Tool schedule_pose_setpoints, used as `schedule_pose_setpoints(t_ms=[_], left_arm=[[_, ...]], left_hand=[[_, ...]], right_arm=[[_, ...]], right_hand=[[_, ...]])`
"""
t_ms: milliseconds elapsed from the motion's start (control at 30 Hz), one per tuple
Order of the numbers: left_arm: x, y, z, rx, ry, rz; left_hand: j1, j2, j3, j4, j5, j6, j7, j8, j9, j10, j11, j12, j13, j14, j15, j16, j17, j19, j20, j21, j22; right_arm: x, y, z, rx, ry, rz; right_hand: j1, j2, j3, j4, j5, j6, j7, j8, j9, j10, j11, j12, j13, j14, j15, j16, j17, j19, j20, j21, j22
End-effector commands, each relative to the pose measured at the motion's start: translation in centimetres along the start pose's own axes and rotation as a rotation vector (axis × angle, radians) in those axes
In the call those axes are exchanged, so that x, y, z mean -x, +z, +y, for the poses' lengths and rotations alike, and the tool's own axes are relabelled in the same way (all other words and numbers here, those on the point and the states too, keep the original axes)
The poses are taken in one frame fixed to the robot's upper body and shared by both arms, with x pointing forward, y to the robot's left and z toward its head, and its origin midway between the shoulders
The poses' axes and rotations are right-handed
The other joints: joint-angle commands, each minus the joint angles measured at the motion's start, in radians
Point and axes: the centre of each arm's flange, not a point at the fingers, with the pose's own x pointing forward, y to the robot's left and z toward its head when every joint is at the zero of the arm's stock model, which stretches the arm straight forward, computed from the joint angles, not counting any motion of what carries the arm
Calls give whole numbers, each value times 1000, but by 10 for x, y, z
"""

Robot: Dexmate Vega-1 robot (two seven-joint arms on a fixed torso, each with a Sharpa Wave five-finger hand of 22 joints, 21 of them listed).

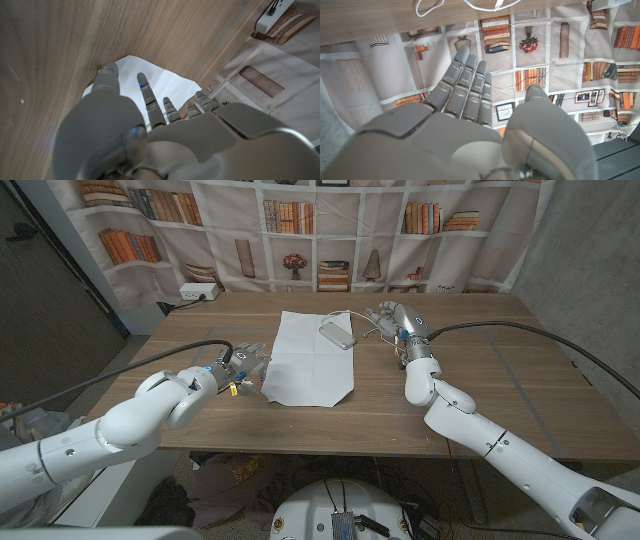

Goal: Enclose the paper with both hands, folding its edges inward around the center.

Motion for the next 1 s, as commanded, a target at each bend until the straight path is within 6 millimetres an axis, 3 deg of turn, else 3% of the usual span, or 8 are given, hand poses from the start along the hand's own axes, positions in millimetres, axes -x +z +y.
schedule_pose_setpoints(t_ms=[33,333,833,1000], left_arm=[[-2,1,-4,-15,-27,-3],[-10,4,0,-39,-47,-8],[-16,14,1,-43,-59,-50],[-18,15,0,-39,-84,-61]], left_hand=[[5,-6,-8,-1,8,7,-3,3,-4,2,-2,-4,2,-48,-43,1,2,-6,1,-2,1],[22,5,-16,0,18,-81,-5,-46,-22,-26,8,-19,2,-66,-33,-2,4,-21,5,-5,2],[25,14,-20,5,22,-101,-7,-61,-29,-28,4,-21,2,-71,-29,-2,5,-28,10,-7,2],[36,45,-14,11,26,-128,-7,-80,-35,-43,15,-26,2,-85,-22,-4,6,-41,18,-9,2]], right_arm=[[1,0,0,5,0,0],[3,1,1,9,-1,-2],[4,1,-1,11,-5,-2],[5,1,-1,10,-6,-1]], right_hand=[[-8,4,5,-6,0,6,1,-3,3,-5,1,-3,3,-8,-40,1,0,2,-4,-4,1],[-9,4,4,-7,0,7,1,-3,3,-2,2,-3,3,-17,-35,-3,-1,2,-5,-7,1],[-10,5,4,-9,0,8,3,-3,3,-1,2,-4,2,-20,-32,-4,-2,4,-4,-12,1],[-10,5,4,-9,0,8,2,-4,3,-1,2,-4,2,-21,-32,-4,-2,4,-5,-13,1]])
